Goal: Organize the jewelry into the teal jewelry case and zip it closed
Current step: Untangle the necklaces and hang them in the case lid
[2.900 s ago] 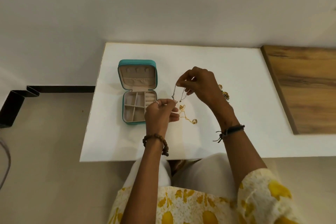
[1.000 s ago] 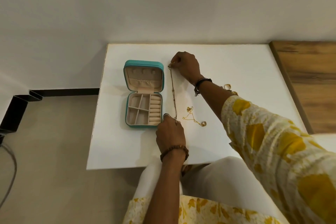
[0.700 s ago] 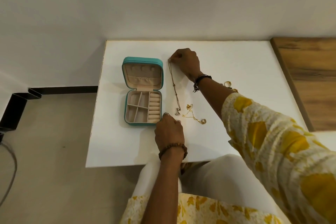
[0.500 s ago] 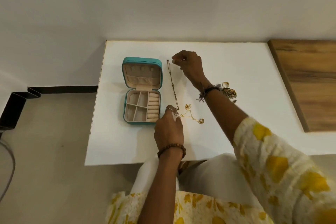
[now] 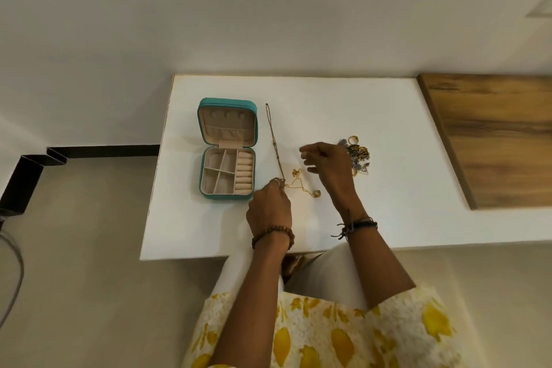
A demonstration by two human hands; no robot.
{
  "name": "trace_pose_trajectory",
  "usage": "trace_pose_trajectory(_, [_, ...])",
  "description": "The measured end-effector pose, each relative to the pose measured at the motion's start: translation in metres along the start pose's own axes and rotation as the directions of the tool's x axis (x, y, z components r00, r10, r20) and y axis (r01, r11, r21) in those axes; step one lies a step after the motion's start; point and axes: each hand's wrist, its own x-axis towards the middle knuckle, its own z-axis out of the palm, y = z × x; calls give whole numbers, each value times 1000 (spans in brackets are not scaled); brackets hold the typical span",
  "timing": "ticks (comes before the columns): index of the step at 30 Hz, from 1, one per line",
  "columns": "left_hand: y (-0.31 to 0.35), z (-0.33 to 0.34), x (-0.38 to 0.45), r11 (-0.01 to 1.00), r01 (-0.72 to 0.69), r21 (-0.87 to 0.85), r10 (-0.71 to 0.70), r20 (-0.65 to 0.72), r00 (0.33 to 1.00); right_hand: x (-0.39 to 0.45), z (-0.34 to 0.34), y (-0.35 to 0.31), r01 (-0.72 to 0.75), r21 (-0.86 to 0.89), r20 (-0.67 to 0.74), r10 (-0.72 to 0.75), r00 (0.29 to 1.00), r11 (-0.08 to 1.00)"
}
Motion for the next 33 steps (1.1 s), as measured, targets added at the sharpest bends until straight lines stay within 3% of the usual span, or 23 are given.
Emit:
trace_pose_trajectory(7, [7,-11,9,995,-57,-86,43,-157,987,-25,-24,23,-94,-289,-50,83,995,953])
trace_pose_trajectory(12, [9,-12,15,982,-58,-180,15,-234,972,-16,-24,21,12,-374,20,-5,1000,927])
trace_pose_trajectory(16, [10,-5,19,977,-63,-206,24,-186,982,-1,-15,17,116,-429,127,-67,990,896])
trace_pose_trajectory(22, [5,1,27,958,-84,-274,50,-128,991,5,-31,20,-26,-463,225,146,963,886])
trace_pose_trajectory(27, [6,7,29,953,-80,-292,67,-54,996,-2,-30,19,5,-545,304,192,933,838])
trace_pose_trajectory(33, [5,10,30,944,-59,-326,59,-8,998,-11,-24,20,33,-645,246,166,955,763])
